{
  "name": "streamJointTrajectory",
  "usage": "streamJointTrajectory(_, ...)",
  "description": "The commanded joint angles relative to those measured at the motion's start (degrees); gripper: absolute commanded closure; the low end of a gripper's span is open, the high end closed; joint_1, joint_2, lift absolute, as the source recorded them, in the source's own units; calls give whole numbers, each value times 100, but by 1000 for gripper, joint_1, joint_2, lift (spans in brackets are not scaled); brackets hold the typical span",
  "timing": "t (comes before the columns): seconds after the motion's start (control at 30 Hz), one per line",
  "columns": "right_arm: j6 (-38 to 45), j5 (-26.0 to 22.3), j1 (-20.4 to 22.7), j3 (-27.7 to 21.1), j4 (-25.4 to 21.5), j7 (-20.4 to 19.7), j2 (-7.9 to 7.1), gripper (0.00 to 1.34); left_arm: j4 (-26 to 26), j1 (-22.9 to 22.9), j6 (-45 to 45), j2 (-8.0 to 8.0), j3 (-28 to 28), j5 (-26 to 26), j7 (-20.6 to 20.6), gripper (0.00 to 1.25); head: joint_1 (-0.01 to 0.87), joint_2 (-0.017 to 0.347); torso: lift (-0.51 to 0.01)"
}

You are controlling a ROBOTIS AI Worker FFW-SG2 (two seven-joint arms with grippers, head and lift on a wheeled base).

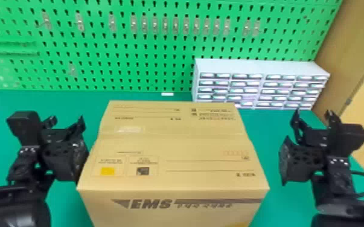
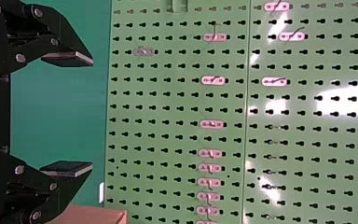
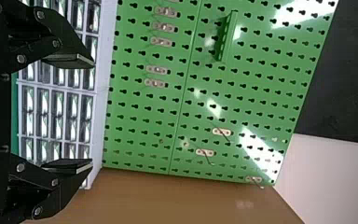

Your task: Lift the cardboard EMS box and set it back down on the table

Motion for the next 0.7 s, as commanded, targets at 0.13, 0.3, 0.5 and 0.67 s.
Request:
streamJointTrajectory(0.13,0,-15,-6,17,0,0,-1,504,-107,77,-130,-1,-29,-33,292,461,678,-14,8)
streamJointTrajectory(0.3,0,-24,-6,17,0,-9,8,504,-221,182,-271,-1,-125,-60,722,461,678,-14,8)
streamJointTrajectory(0.5,-27,-129,3,35,0,-9,8,504,-221,182,-271,-1,-99,-33,722,461,678,-14,8)
streamJointTrajectory(0.67,-27,-138,-6,70,0,0,-1,504,-221,182,-271,-1,-116,-33,722,461,678,-14,8)
